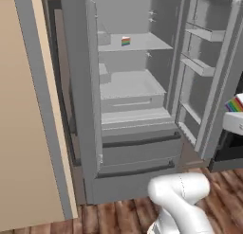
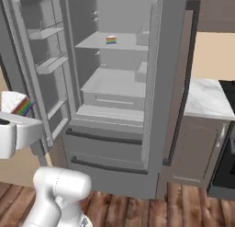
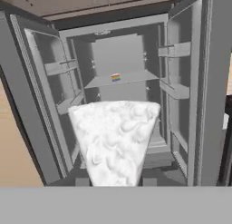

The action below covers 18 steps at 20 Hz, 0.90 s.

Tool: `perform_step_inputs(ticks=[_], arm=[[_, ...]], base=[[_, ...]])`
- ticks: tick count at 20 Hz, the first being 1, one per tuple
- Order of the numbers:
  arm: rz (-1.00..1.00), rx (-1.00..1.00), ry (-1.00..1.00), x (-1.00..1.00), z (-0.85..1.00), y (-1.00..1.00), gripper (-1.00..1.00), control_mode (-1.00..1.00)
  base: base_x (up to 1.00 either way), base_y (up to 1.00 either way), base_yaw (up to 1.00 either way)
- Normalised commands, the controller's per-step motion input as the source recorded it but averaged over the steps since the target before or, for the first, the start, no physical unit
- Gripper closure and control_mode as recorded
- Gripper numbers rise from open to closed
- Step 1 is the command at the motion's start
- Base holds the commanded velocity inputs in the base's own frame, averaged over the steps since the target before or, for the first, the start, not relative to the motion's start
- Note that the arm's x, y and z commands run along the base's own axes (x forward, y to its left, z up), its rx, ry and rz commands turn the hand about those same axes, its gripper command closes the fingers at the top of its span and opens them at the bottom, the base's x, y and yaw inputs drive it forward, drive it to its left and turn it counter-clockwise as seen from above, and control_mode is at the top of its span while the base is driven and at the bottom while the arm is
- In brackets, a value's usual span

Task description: Take the cakes from the fridge and place them on the empty tray on the dining counter.

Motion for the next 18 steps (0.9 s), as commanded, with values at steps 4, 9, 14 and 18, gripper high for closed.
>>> perform_step_inputs(ticks=[4,9,14,18], arm=[[0.00,0.00,0.00,0.00,0.00,0.00,1.00,1.00],[0.00,0.00,0.00,0.00,0.00,0.00,1.00,1.00],[0.00,0.00,0.00,0.00,0.00,0.00,1.00,1.00],[0.00,0.00,0.00,0.00,0.00,0.00,1.00,1.00]], base=[[-0.64,-0.06,-0.62],[0.00,0.00,-1.00],[0.00,0.00,-1.00],[0.00,0.00,-1.00]])
